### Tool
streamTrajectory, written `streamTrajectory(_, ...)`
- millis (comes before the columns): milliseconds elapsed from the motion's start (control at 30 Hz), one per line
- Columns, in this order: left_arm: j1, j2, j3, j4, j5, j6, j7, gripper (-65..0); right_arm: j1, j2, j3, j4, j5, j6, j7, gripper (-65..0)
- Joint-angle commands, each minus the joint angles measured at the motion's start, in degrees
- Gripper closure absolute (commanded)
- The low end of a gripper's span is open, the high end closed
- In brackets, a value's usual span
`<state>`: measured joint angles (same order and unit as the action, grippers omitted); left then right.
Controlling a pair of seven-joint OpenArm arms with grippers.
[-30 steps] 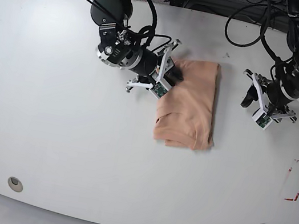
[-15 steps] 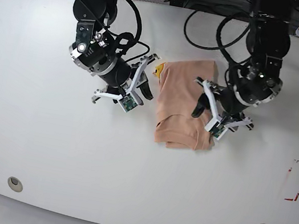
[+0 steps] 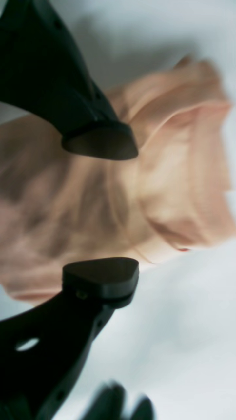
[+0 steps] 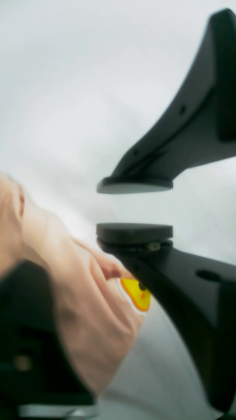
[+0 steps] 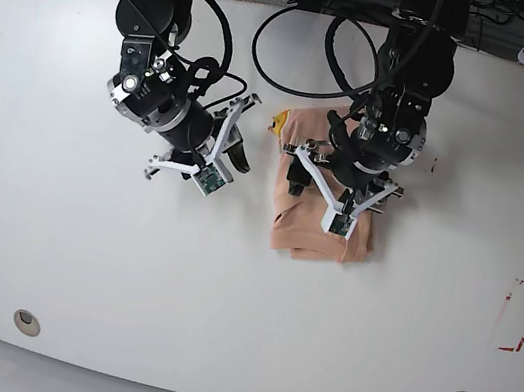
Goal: Fold the T-shirt properly
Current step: 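Grasp the folded shirt's end with the left gripper, then carry the folded shirt with the left gripper off the table's edge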
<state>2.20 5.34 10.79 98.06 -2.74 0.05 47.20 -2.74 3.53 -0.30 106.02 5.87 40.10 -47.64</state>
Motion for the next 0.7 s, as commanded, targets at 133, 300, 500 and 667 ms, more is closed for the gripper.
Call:
streamTrajectory(133,-1.45,-2.05,-0.28,-11.16,-0.55,0.17,-4.34,-43.5,1.03,0.12,0.16,0.93,0.68,-0.10,1.44,-14.0)
streamTrajectory(300,-2.86,-9.34,-1.07,-13.53,-0.55,-3.88,-6.80,-43.5,1.12,0.12,0.16,1.10,0.68,-0.10,1.44,-14.0)
streamTrajectory(500,-3.03,-18.05,-10.57,-13.89,-0.55,-14.08,-6.72,-43.5,1.12,0.21,1.31,1.37,0.68,-0.10,1.44,-14.0)
streamTrajectory(667,-3.12,-25.70,-17.69,-18.46,-0.38,-21.90,-6.98,-43.5,1.12,0.12,2.98,1.37,0.68,-0.10,1.44,-14.0)
